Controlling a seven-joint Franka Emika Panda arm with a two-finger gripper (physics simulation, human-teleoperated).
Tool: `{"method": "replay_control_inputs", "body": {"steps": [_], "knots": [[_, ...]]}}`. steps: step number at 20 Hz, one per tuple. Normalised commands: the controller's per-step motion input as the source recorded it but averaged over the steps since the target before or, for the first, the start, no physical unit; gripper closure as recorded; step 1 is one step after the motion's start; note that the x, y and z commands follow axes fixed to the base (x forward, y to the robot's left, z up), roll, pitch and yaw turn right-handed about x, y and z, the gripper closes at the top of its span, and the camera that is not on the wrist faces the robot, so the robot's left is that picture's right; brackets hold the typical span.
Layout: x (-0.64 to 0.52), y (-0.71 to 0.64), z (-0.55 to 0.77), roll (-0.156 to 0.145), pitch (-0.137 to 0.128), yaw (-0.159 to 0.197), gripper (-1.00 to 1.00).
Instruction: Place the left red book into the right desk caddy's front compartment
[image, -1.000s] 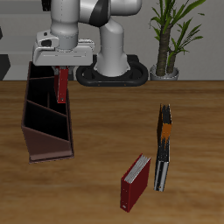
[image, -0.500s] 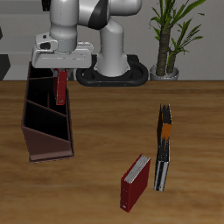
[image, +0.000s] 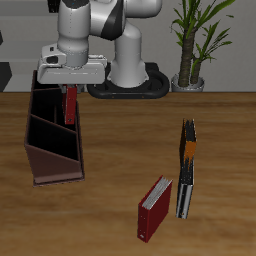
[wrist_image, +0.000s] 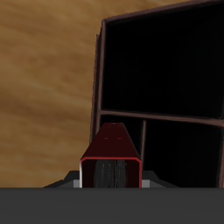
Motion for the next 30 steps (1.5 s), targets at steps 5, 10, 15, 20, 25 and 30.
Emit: {"method": "replay_control_inputs", "body": {"steps": [5,10,15,20,25,30], "knots": [[0.01,0.06,-0.12,0.012,0.02,-0.01,1.0],[-0.01,-0.08,-0.13,-0.016,0.019,-0.002,1.0],[-0.04,-0.12,-0.15,-0.029,0.024,-0.019,1.0],[0.01,-0.04,-0.15,-0.01,0.022,-0.008,1.0],[0.03,-0.02,-0.08,-0.011,0.013,-0.013,1.0],[0.05,-0.05,-0.1,-0.009,0.015,-0.003,1.0]]}}
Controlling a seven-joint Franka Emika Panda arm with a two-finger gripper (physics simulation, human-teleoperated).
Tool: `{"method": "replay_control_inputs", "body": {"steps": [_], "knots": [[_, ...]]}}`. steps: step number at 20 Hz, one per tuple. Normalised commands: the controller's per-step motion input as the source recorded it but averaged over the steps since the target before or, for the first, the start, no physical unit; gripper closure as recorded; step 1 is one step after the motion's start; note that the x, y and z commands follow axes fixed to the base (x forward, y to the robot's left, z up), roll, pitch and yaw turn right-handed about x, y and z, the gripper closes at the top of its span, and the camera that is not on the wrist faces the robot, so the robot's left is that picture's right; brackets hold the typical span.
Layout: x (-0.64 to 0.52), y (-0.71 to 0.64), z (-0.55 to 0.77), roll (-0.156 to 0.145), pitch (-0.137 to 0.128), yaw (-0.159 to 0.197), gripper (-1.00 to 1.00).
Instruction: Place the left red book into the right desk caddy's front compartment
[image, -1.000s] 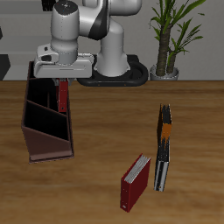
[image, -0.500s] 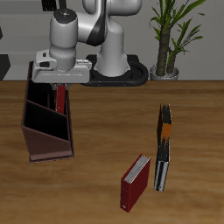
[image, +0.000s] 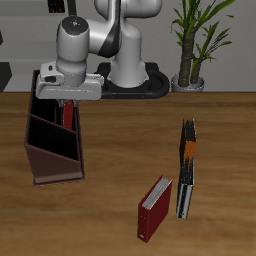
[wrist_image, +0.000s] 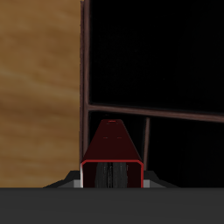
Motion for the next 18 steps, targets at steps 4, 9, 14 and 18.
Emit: {"method": "replay_control_inputs", "body": {"steps": [4,9,14,18], "knots": [[0.11,-0.03,-0.19,-0.022,0.038,-0.014,1.0],[0.12,0.01,-0.17,-0.042,0.043,-0.006,1.0],[0.06,0.04,-0.09,-0.001,0.032,-0.003,-1.0],[0.02,0.03,0.01,-0.005,0.005,-0.01,-1.0]]}}
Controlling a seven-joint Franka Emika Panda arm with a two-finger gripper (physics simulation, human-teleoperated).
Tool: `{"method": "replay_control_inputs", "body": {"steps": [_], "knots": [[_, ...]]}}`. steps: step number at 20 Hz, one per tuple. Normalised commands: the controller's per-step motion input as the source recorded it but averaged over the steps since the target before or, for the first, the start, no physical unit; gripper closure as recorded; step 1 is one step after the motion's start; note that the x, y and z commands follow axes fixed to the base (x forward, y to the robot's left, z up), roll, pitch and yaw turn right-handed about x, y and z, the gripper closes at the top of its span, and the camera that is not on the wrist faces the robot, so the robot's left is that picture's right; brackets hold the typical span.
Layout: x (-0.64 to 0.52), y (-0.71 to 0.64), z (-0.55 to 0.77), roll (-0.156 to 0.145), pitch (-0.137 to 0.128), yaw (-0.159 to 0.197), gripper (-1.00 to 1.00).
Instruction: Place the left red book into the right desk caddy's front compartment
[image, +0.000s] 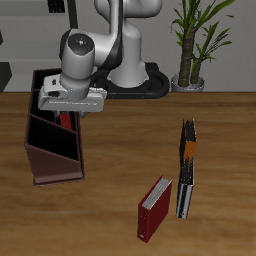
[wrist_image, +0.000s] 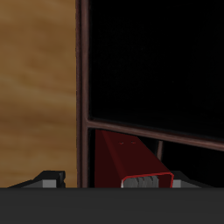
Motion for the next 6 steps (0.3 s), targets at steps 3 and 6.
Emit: {"method": "replay_control_inputs", "body": {"steps": [3,6], "knots": [[-0.03,0.07,0.05,0.014,-0.011,0.0,-1.0],[-0.06,0.07,0.07,0.012,-0.011,0.011,-1.0]]}}
